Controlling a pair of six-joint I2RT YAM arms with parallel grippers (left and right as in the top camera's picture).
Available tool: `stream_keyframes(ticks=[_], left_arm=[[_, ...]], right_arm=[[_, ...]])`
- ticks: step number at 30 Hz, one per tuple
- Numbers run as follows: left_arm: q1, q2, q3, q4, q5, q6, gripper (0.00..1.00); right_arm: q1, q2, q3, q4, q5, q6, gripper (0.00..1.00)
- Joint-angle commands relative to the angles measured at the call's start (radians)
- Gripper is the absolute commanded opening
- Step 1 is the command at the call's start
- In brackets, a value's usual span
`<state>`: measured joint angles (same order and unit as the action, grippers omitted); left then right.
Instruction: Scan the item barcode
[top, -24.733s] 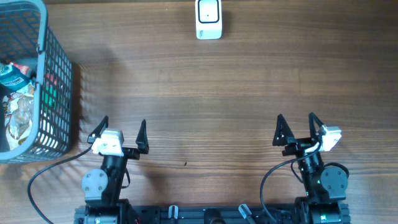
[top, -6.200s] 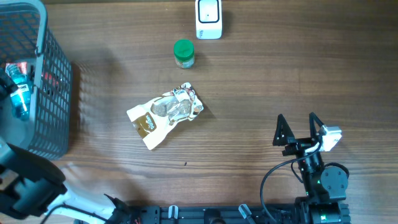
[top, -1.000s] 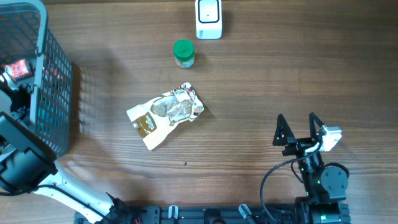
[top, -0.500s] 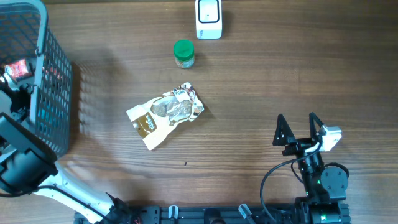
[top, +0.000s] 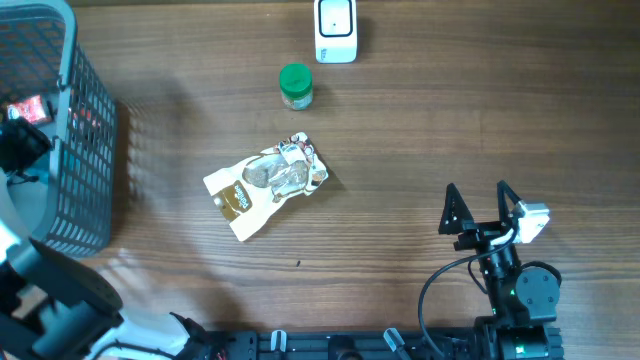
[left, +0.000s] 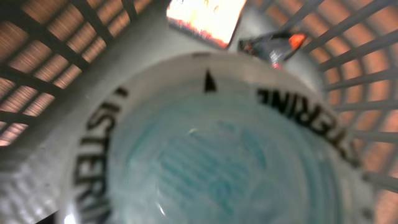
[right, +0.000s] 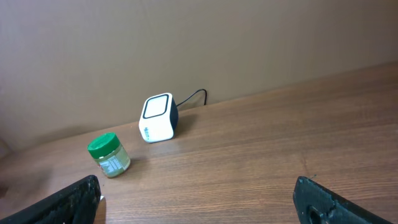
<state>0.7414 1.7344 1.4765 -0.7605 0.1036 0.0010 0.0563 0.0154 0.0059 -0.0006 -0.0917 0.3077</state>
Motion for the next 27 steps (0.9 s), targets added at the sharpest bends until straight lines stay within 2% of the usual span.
stream_keyframes(ticks=[1, 17, 27], left_arm=[[0.0, -0.088, 0.011, 0.007, 0.019, -0.01, 0.69], [0.0, -0.201, 0.03, -0.008, 0.02, -0.037, 0.69], [0.0, -0.349, 0.069, -0.011, 0.137, -0.087, 0.71]], right_arm=[[0.003, -0.008, -0.001, 0.002, 0.013, -0.017, 1.0], [0.003, -0.008, -0.001, 0.002, 0.013, -0.017, 1.0], [0.003, -0.008, -0.001, 0.002, 0.013, -0.017, 1.0]])
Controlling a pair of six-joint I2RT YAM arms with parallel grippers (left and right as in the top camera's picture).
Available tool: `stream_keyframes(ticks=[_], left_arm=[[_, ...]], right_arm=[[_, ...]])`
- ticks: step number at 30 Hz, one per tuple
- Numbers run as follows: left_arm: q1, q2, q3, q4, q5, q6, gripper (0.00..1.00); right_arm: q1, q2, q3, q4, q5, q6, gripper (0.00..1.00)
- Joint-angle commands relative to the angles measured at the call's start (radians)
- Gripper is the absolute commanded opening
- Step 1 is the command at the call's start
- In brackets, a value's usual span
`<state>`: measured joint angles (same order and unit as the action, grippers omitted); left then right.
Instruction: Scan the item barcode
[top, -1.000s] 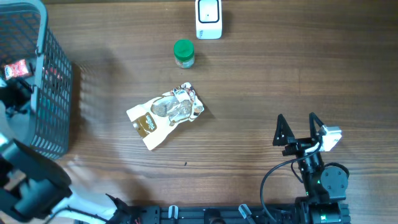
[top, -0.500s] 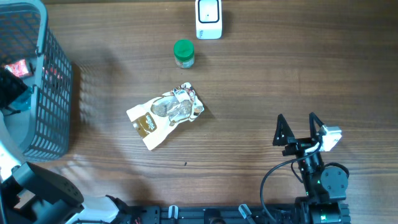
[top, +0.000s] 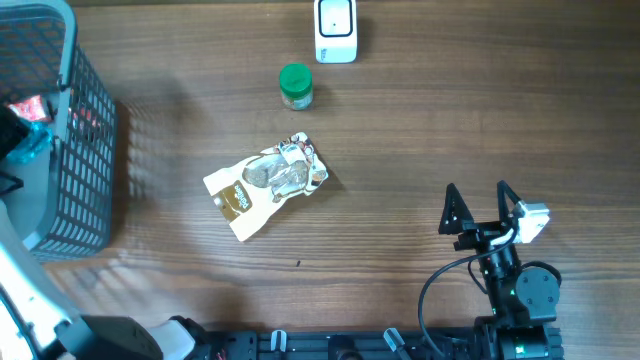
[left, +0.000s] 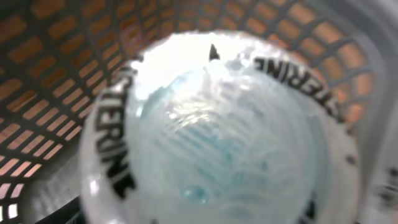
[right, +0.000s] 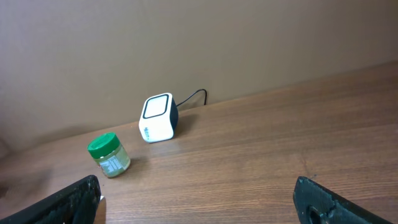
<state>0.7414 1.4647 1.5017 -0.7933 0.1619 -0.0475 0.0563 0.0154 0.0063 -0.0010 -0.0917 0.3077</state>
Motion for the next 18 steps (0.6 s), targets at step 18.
stream_keyframes(ticks=[18], left_arm=[[0.0, -0.103, 0.043, 0.022, 0.184, -0.076, 1.0]], right_arm=[[0.003, -0.008, -0.001, 0.003, 0.013, -0.017, 1.0]])
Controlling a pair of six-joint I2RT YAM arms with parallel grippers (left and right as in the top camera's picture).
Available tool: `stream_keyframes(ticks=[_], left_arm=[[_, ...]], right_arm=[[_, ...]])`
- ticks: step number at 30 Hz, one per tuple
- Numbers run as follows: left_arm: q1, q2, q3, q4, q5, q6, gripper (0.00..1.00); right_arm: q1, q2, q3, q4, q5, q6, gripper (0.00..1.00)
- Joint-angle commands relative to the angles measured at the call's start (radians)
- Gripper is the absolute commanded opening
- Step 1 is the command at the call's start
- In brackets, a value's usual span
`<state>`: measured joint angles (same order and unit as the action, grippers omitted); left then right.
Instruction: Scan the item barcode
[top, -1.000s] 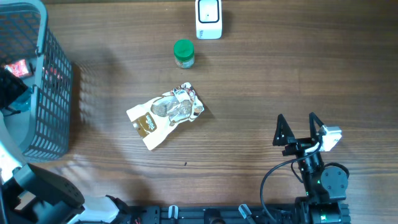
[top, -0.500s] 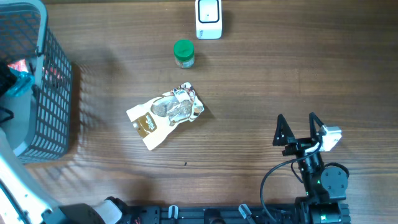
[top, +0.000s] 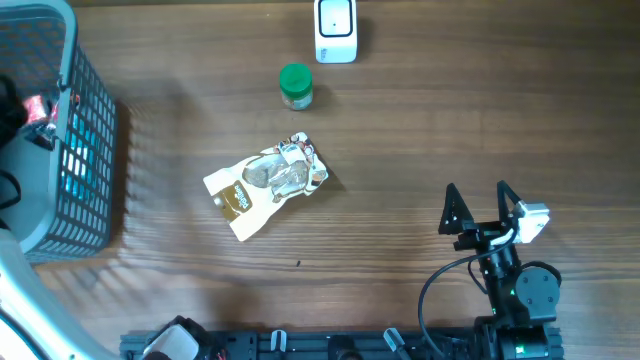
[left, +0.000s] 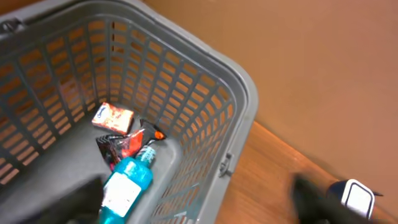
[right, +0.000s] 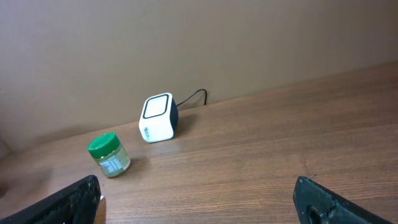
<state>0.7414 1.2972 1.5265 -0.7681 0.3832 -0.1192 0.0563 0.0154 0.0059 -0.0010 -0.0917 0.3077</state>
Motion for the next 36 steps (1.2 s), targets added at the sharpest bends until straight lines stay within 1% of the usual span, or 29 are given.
stream_keyframes(ticks=[1, 6, 10, 12, 13, 16, 18, 23, 28, 34, 36], left_arm=[[0.0, 0.093, 0.018, -0.003, -0.062, -0.005, 1.0], [0.003, 0.252, 0.018, 0.04, -0.094, 0.014, 1.0], [0.003, 0.362, 0.018, 0.121, -0.139, 0.055, 1.0], [0.0, 0.406, 0.018, 0.151, -0.139, 0.129, 1.0], [-0.003, 0.43, 0.018, 0.16, -0.141, 0.19, 1.0], [-0.018, 0.509, 0.019, 0.168, -0.188, 0.332, 1.0], [-0.038, 0.572, 0.019, 0.171, -0.199, 0.401, 1.0], [-0.119, 0.695, 0.019, 0.243, -0.288, 0.435, 1.0], [-0.196, 0.758, 0.019, 0.333, -0.389, 0.457, 1.0], [-0.19, 0.803, 0.019, 0.35, -0.399, 0.47, 1.0], [-0.187, 0.824, 0.019, 0.343, -0.398, 0.485, 0.96]], right_arm=[[0.003, -0.008, -0.001, 0.003, 0.013, -0.017, 1.0], [0.003, -0.008, -0.001, 0.003, 0.013, -0.017, 1.0], [0.003, -0.008, -0.001, 0.003, 0.013, -0.017, 1.0], [0.003, -0.008, -0.001, 0.003, 0.013, -0.017, 1.0], [0.003, -0.008, -0.001, 0.003, 0.013, -0.017, 1.0], [0.003, -0.008, -0.001, 0.003, 0.013, -0.017, 1.0], [0.003, -0.008, -0.001, 0.003, 0.013, -0.017, 1.0], [0.003, -0.008, -0.001, 0.003, 0.013, -0.017, 1.0], [0.003, -0.008, -0.001, 0.003, 0.013, -0.017, 1.0], [0.003, -0.008, -0.001, 0.003, 0.013, -0.016, 1.0], [0.003, -0.008, -0.001, 0.003, 0.013, -0.017, 1.0]])
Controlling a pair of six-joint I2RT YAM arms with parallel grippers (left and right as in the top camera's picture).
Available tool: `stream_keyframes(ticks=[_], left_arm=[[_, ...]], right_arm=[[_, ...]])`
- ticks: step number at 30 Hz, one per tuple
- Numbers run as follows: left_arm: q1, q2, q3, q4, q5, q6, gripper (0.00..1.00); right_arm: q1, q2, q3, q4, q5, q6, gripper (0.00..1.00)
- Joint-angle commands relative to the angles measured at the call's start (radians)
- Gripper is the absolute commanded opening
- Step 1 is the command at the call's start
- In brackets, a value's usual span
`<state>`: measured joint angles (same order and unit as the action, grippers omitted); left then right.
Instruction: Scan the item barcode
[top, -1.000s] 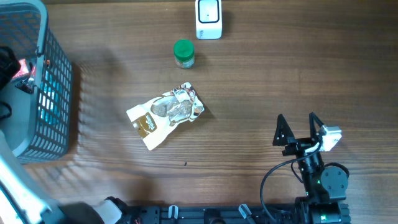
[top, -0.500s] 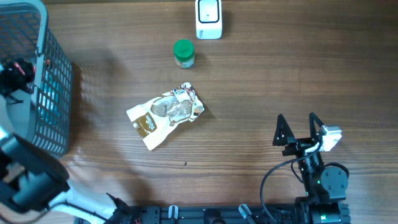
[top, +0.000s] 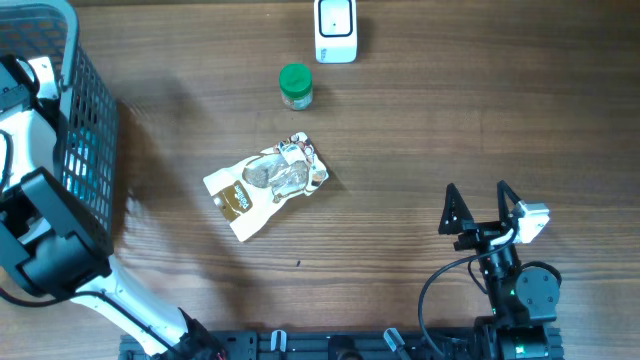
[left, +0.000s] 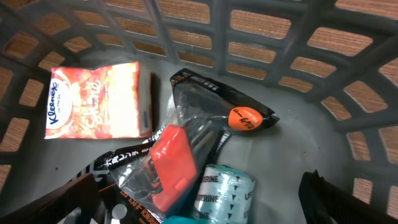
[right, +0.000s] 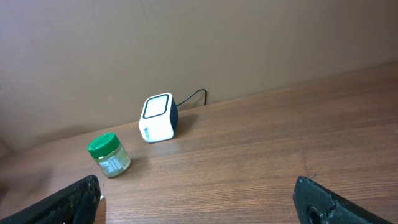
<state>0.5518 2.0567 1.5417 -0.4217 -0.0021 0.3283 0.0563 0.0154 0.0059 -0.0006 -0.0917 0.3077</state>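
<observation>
My left gripper (left: 200, 210) is open, low inside the grey basket (top: 92, 150), its dark fingers (left: 53, 202) at the view's bottom corners. Between them lies the white cap end of a teal Listerine bottle (left: 227, 193), partly cut off by the frame. Beside it lie a red item in clear wrap (left: 168, 167), a black packet with an orange dot (left: 227, 111) and a Kleenex tissue pack (left: 96, 99). The white scanner (top: 335, 30) stands at the table's far edge. My right gripper (top: 480, 212) rests open at the near right, holding nothing.
A green-lidded jar (top: 295, 85) stands in front of the scanner. A snack pouch (top: 268, 182) lies flat mid-table. The basket's slatted walls (left: 261, 25) close round the left gripper. The scanner's cable (right: 193, 96) runs to the back wall.
The left gripper was high above the basket, looking down at the whole of it. Now it is down inside, close over the items. The right arm has not moved.
The Listerine bottle's end filled the left wrist view inside the basket at the two oldest moments. Then the bottle lay on the basket floor with the open gripper high above. Now the gripper is low in the basket again, open over the bottle's cap.
</observation>
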Motion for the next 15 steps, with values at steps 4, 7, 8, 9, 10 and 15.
stream_keyframes(ticks=[4, 7, 8, 9, 10, 15], left_arm=[[-0.002, 0.097, 0.003, -0.015, 0.013, 0.092, 0.95], [-0.002, 0.116, 0.003, -0.006, 0.029, 0.101, 0.95], [0.0, 0.126, 0.003, -0.007, 0.047, 0.111, 0.95], [0.0, 0.135, 0.003, -0.007, 0.054, 0.111, 0.95], [0.001, 0.145, 0.003, -0.008, 0.059, 0.111, 0.95], [0.002, 0.168, 0.003, -0.007, 0.064, 0.11, 0.87]], right_arm=[[0.003, -0.008, -0.001, 0.002, 0.013, -0.017, 1.0], [0.003, -0.008, -0.001, 0.002, 0.013, -0.017, 1.0], [0.003, -0.008, -0.001, 0.002, 0.013, -0.016, 1.0], [0.003, -0.008, -0.001, 0.002, 0.013, -0.017, 1.0], [0.003, -0.008, -0.001, 0.002, 0.013, -0.017, 1.0], [0.003, -0.008, -0.001, 0.002, 0.013, -0.017, 1.0]])
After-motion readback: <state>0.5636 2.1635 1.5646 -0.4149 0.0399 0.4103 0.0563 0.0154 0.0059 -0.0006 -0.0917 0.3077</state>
